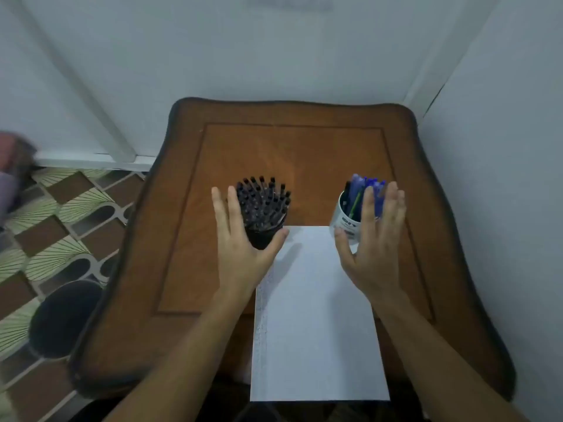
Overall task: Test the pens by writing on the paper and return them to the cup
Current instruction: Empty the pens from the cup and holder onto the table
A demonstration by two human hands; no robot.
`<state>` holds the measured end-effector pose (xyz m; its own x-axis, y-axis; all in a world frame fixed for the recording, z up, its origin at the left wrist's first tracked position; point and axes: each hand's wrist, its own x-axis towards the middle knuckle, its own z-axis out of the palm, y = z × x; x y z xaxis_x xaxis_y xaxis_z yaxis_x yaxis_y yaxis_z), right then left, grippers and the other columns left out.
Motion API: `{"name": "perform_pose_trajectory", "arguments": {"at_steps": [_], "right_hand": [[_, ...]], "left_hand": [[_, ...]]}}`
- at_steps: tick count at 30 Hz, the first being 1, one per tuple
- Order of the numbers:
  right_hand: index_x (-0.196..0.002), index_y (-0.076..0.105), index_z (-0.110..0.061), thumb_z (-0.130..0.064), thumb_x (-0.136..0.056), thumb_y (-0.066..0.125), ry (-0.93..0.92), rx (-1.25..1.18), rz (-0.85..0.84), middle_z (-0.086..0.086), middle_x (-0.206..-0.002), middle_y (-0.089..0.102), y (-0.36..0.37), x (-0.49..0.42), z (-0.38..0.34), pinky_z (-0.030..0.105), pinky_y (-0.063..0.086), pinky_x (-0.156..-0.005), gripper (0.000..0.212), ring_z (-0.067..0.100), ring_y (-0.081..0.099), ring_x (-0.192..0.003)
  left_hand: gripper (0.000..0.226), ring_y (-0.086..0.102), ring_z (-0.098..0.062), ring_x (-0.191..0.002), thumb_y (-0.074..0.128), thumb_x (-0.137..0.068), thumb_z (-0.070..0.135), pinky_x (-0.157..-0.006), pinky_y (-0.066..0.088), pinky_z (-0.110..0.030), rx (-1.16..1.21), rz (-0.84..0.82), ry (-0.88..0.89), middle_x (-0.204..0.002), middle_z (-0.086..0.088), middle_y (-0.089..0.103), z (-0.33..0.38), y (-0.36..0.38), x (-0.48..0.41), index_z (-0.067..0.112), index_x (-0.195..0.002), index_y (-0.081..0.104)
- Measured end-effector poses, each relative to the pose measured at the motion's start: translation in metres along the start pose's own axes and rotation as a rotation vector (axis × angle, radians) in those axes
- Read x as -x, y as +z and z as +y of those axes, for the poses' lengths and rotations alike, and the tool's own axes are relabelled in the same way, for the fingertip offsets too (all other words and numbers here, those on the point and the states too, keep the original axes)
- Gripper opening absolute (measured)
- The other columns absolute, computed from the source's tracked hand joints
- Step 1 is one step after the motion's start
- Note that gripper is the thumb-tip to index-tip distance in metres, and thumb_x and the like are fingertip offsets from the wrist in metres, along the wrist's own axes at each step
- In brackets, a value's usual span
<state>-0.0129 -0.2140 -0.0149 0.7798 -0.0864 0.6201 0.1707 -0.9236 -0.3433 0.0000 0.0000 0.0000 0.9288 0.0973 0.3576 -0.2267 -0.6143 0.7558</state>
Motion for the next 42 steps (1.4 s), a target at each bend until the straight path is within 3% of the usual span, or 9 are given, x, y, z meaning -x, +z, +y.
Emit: {"name": "perform_pose_trajectory", "arguments": {"at_steps": [4,10,14,17,21,25,32,35,42], "right_hand": [[-0.152,0.018,-0.007,-0.024,-0.091,0.066,0.064,-0.058,0.128,0.025,-0.157,0.003,0.021,0.009,0.012,0.055,0.014,-0.121,0.080,0.037,-0.001,-0.149],[-0.155,0.010,-0.033,-0.016,-0.081,0.078,0.321,-0.438,0.159,0.011,-0.163,0.004,0.032,0.015,0.011,0.023,0.025,-0.119,0.102,0.021,0.008,-0.151],[-0.154,0.008,-0.038,-0.014,-0.072,0.086,0.613,-0.792,0.091,0.001,-0.151,0.041,0.038,0.014,0.015,0.042,0.043,-0.110,0.116,0.014,0.048,-0.134],[-0.143,0.040,-0.029,-0.014,-0.070,0.087,0.658,-0.851,-0.007,-0.006,-0.131,0.062,0.033,0.011,0.018,0.044,0.053,-0.099,0.088,0.012,0.064,-0.113],[-0.133,0.050,-0.021,-0.015,-0.070,0.088,0.589,-0.692,-0.098,-0.003,-0.124,0.064,0.014,0.003,0.022,0.022,0.055,-0.081,0.073,0.012,0.064,-0.108],[-0.133,0.050,-0.024,-0.039,-0.064,0.088,0.405,-0.307,-0.175,-0.001,-0.123,0.061,-0.001,-0.006,0.033,0.044,0.055,-0.090,0.080,0.020,0.058,-0.112],[-0.143,0.045,-0.021,-0.038,-0.077,0.081,0.071,0.407,-0.347,0.015,-0.132,0.048,-0.021,0.003,0.055,0.043,0.038,-0.096,0.077,0.031,0.045,-0.121],[-0.127,0.060,-0.016,-0.026,-0.054,0.094,0.001,0.515,-0.318,0.021,-0.114,0.056,-0.021,0.006,0.073,0.048,0.047,-0.084,0.082,0.038,0.055,-0.104],[-0.125,0.056,-0.013,-0.008,-0.050,0.093,-0.245,0.650,-0.183,0.025,-0.118,0.043,-0.041,0.001,0.109,0.059,0.045,-0.090,0.085,0.044,0.040,-0.108]], "left_hand": [[0.094,0.007,0.009,-0.141,0.077,-0.081,0.035,-0.102,0.015,0.004,0.127,0.109,0.002,-0.159,-0.009,0.017,-0.012,0.019,0.000,0.017,-0.153,0.019],[0.088,0.034,-0.004,-0.136,0.077,-0.082,0.031,-0.107,0.041,-0.032,0.334,0.140,-0.012,-0.147,0.013,0.031,-0.024,0.027,0.004,0.040,-0.149,0.020],[0.106,0.031,-0.008,-0.141,0.081,-0.078,0.033,-0.113,0.037,-0.041,0.440,0.090,-0.096,-0.156,0.007,0.026,-0.021,0.022,0.003,0.044,-0.151,0.004],[0.107,0.040,-0.012,-0.136,0.082,-0.076,0.035,-0.111,0.038,-0.038,0.462,0.038,-0.189,-0.152,0.005,0.035,-0.015,0.016,0.005,0.035,-0.153,0.008],[0.084,0.052,-0.014,-0.123,0.081,-0.077,0.035,-0.104,0.045,-0.035,0.454,-0.026,-0.248,-0.136,0.007,0.053,-0.006,0.009,0.004,0.024,-0.147,0.034],[0.080,0.052,-0.018,-0.123,0.081,-0.077,0.033,-0.099,0.045,-0.033,0.471,-0.042,-0.274,-0.134,0.004,0.053,-0.004,0.006,0.002,0.024,-0.143,0.038],[0.082,0.053,-0.017,-0.120,0.083,-0.074,0.031,-0.093,0.043,-0.028,0.462,-0.048,-0.301,-0.132,0.005,0.055,-0.007,0.007,-0.002,0.023,-0.141,0.038],[0.082,0.053,-0.018,-0.120,0.084,-0.073,0.031,-0.096,0.045,-0.031,0.461,-0.051,-0.308,-0.132,0.005,0.055,-0.010,0.009,-0.003,0.023,-0.141,0.039],[0.082,0.053,-0.015,-0.116,0.084,-0.073,0.030,-0.093,0.043,-0.029,0.475,-0.043,-0.306,-0.130,0.006,0.055,-0.012,0.010,-0.003,0.024,-0.141,0.038]]}}
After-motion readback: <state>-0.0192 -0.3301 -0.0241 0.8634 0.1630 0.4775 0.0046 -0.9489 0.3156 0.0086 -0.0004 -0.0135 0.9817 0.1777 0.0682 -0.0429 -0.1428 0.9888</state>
